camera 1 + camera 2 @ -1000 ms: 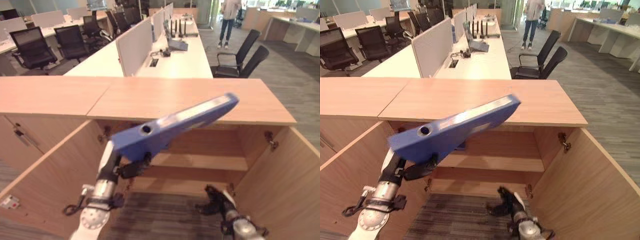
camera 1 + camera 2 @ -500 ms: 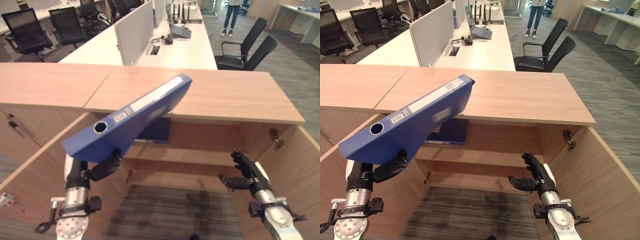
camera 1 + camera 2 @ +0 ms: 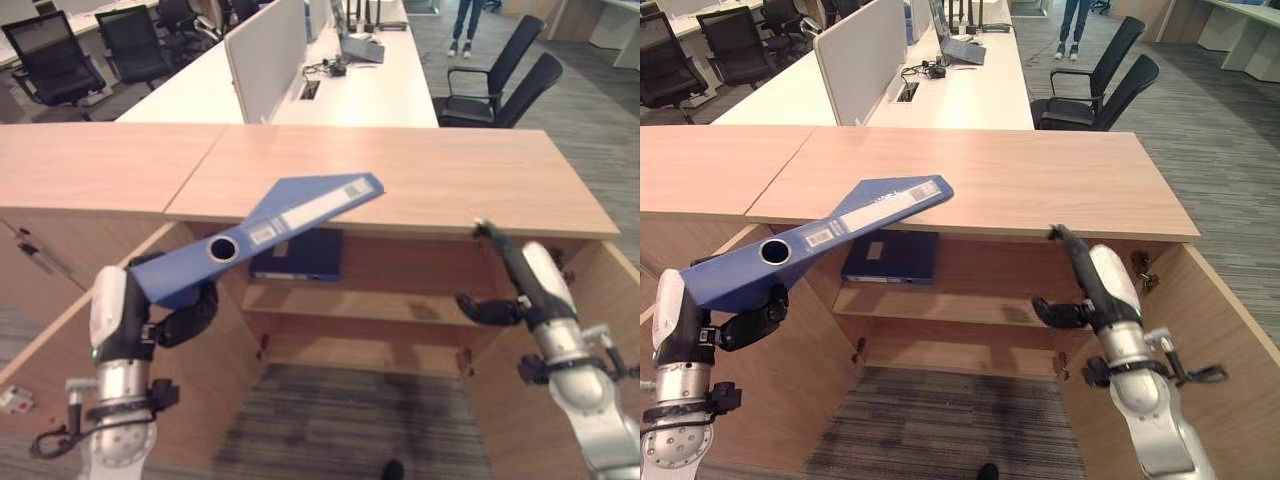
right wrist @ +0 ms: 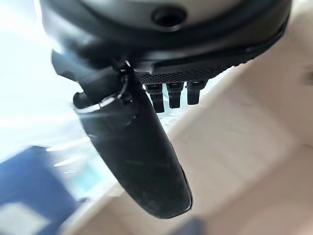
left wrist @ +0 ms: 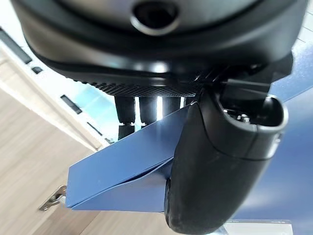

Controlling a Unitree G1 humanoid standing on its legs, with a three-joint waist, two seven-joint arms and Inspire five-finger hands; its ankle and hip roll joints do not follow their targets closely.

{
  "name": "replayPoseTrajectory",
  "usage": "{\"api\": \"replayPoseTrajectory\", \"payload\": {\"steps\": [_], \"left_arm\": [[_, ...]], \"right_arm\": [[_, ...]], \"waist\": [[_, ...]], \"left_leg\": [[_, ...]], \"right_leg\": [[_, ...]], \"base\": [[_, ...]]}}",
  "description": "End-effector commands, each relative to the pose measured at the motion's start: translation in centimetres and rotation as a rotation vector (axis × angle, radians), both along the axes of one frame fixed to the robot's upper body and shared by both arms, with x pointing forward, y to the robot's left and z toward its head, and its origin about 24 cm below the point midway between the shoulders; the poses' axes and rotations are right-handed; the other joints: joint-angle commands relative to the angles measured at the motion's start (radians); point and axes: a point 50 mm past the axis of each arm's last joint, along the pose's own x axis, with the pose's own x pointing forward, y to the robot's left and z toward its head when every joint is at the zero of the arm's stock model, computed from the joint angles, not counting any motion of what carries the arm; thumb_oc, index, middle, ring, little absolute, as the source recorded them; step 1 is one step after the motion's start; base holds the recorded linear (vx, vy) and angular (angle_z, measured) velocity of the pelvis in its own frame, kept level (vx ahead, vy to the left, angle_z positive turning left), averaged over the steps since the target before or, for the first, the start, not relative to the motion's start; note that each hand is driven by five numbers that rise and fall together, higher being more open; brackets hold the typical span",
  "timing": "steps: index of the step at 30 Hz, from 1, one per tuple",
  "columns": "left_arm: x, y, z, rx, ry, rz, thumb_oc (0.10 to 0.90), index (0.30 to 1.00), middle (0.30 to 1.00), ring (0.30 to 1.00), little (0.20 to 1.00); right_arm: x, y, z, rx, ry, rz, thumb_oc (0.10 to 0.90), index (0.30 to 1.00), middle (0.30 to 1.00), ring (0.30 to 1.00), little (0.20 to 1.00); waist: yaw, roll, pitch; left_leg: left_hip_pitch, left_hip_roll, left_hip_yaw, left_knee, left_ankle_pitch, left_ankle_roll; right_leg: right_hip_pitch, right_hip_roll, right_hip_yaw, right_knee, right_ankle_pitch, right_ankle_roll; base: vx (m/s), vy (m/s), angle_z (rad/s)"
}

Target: Put the empty folder in the office cabinet

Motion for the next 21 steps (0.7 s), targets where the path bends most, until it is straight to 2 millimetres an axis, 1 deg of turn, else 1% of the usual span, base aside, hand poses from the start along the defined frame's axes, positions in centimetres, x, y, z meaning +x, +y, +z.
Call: {"api": "replayPoseTrajectory", "payload": {"steps": [1, 2, 3, 6, 9, 11, 12, 13, 15, 16, 17, 18, 19, 20, 21], "left_arm": [[-0.1, -0.5, 0.1, 0.227, 0.152, -0.142, 0.400, 0.300, 0.300, 0.300, 0.300], [-0.1, -0.5, 0.1, 0.227, 0.152, -0.142, 0.400, 0.300, 0.300, 0.300, 0.300], [0.0, -1.4, 0.2, 0.237, 0.178, -0.230, 0.400, 0.300, 0.300, 0.300, 0.300], [-0.1, -1.8, 0.2, 0.223, 0.187, -0.268, 0.400, 0.300, 0.300, 0.300, 0.300], [-0.2, -2.2, 0.0, 0.160, 0.203, -0.302, 0.400, 0.300, 0.300, 0.300, 0.300], [-0.4, -2.4, -0.1, 0.086, 0.199, -0.315, 0.400, 0.300, 0.300, 0.300, 0.300], [-0.3, -2.7, 0.0, -0.021, 0.173, -0.337, 0.400, 0.300, 0.300, 0.300, 0.300], [-0.3, -2.7, 0.1, -0.025, 0.173, -0.339, 0.400, 0.300, 0.300, 0.300, 0.300], [-0.2, -3.1, 0.4, -0.218, 0.130, -0.390, 0.400, 0.300, 0.300, 0.300, 0.300], [-0.1, -3.1, 0.8, -0.323, 0.097, -0.421, 0.400, 0.300, 0.300, 0.300, 0.300], [-0.1, -3.0, 1.6, -0.389, 0.058, -0.447, 0.400, 0.300, 0.300, 0.300, 0.300], [0.0, -3.0, 2.1, -0.406, 0.023, -0.457, 0.400, 0.300, 0.300, 0.300, 0.300], [0.2, -2.8, 3.1, -0.416, -0.029, -0.476, 0.400, 0.300, 0.300, 0.300, 0.300], [0.2, -2.8, 3.2, -0.416, -0.030, -0.476, 0.400, 0.300, 0.300, 0.300, 0.300], [0.3, -2.8, 3.7, -0.416, -0.053, -0.487, 0.400, 0.300, 0.300, 0.300, 0.300]], "right_arm": [[-0.1, 2.6, 5.6, -0.024, -0.287, 0.172, 0.800, 0.900, 0.900, 0.900, 0.900], [-0.1, 2.6, 5.6, -0.024, -0.286, 0.172, 0.800, 0.900, 0.900, 0.900, 0.900], [0.1, 3.5, 6.0, -0.023, -0.287, 0.238, 0.800, 0.900, 0.900, 0.900, 0.900], [0.3, 3.8, 6.0, -0.024, -0.281, 0.256, 0.800, 0.900, 0.900, 0.900, 0.900], [0.4, 3.9, 5.9, -0.018, -0.268, 0.270, 0.800, 0.900, 0.900, 0.900, 0.900], [0.4, 3.9, 5.6, -0.012, -0.251, 0.269, 0.800, 0.900, 0.900, 0.900, 0.900], [0.5, 4.0, 5.3, -0.007, -0.233, 0.270, 0.800, 0.900, 0.900, 0.900, 0.900], [0.5, 4.0, 5.3, -0.008, -0.233, 0.269, 0.800, 0.900, 0.900, 0.900, 0.900], [0.6, 3.9, 5.1, 0.008, -0.220, 0.268, 0.800, 0.900, 0.900, 0.900, 0.900], [0.6, 3.9, 5.1, 0.012, -0.218, 0.267, 0.800, 0.900, 0.900, 0.900, 0.900], [0.6, 3.9, 5.1, 0.016, -0.216, 0.268, 0.800, 0.900, 0.900, 0.900, 0.900], [0.6, 3.8, 5.0, 0.019, -0.211, 0.264, 0.800, 0.900, 0.900, 0.900, 0.900], [0.7, 3.7, 4.9, 0.015, -0.206, 0.258, 0.800, 0.900, 0.900, 0.900, 0.900], [0.7, 3.7, 4.9, 0.015, -0.207, 0.258, 0.800, 0.900, 0.900, 0.900, 0.900], [0.7, 3.7, 4.9, 0.016, -0.207, 0.257, 0.800, 0.900, 0.900, 0.900, 0.900]], "waist": [[0.016, -0.046, -0.017], [0.016, -0.046, -0.017], [0.017, -0.046, -0.019], [0.018, -0.045, -0.019], [0.018, -0.044, -0.019], [0.018, -0.044, -0.019], [0.018, -0.045, -0.020], [0.018, -0.044, -0.020], [0.016, -0.044, -0.021], [0.016, -0.043, -0.021], [0.014, -0.041, -0.022], [0.014, -0.040, -0.023], [0.013, -0.039, -0.026], [0.013, -0.039, -0.025], [0.013, -0.038, -0.027]], "left_leg": [[-0.018, 0.010, -0.020, 0.001, -0.039, -0.030], [-0.018, 0.010, -0.020, 0.001, -0.039, -0.030], [-0.016, 0.009, -0.016, 0.001, -0.038, -0.031], [-0.014, 0.009, -0.014, 0.001, -0.038, -0.031], [-0.013, 0.009, -0.011, 0.001, -0.037, -0.031], [-0.012, 0.009, -0.011, 0.001, -0.037, -0.031], [-0.012, 0.009, -0.012, 0.001, -0.037, -0.030], [-0.012, 0.009, -0.012, 0.001, -0.037, -0.030], [-0.012, 0.008, -0.012, 0.001, -0.035, -0.029], [-0.012, 0.008, -0.012, 0.001, -0.034, -0.029], [-0.011, 0.008, -0.012, 0.001, -0.033, -0.029], [-0.011, 0.008, -0.012, 0.001, -0.033, -0.029], [-0.008, 0.007, -0.012, 0.001, -0.033, -0.029], [-0.007, 0.007, -0.012, 0.001, -0.033, -0.030], [-0.006, 0.007, -0.012, 0.001, -0.033, -0.030]], "right_leg": [[0.128, -0.041, 0.013, 0.000, -0.105, 0.107], [0.128, -0.041, 0.013, 0.000, -0.105, 0.107], [0.128, -0.041, 0.014, 0.000, -0.102, 0.107], [0.129, -0.041, 0.014, 0.000, -0.101, 0.107], [0.128, -0.041, 0.014, 0.000, -0.100, 0.108], [0.128, -0.041, 0.012, 0.000, -0.099, 0.107], [0.129, -0.040, 0.011, 0.000, -0.100, 0.106], [0.129, -0.040, 0.011, 0.000, -0.100, 0.106], [0.130, -0.040, 0.010, 0.000, -0.100, 0.104], [0.129, -0.040, 0.011, 0.000, -0.099, 0.104], [0.129, -0.040, 0.010, 0.000, -0.098, 0.103], [0.130, -0.040, 0.010, 0.000, -0.097, 0.103], [0.133, -0.039, 0.008, 0.000, -0.098, 0.103], [0.133, -0.039, 0.008, 0.000, -0.098, 0.103], [0.134, -0.039, 0.008, 0.000, -0.098, 0.103]], "base": [[0.00, 0.000, 0.00], [0.00, 0.000, 0.00], [0.00, 0.000, 0.00], [0.00, 0.000, 0.00], [0.00, 0.000, 0.00], [0.00, 0.000, 0.00], [0.00, 0.000, 0.00], [0.00, 0.000, 0.00], [0.00, 0.000, 0.00], [0.00, 0.000, 0.00], [0.00, 0.000, 0.00], [0.00, 0.000, 0.00], [0.01, 0.005, -0.04], [0.01, 0.002, -0.03], [0.01, 0.001, -0.03]]}}
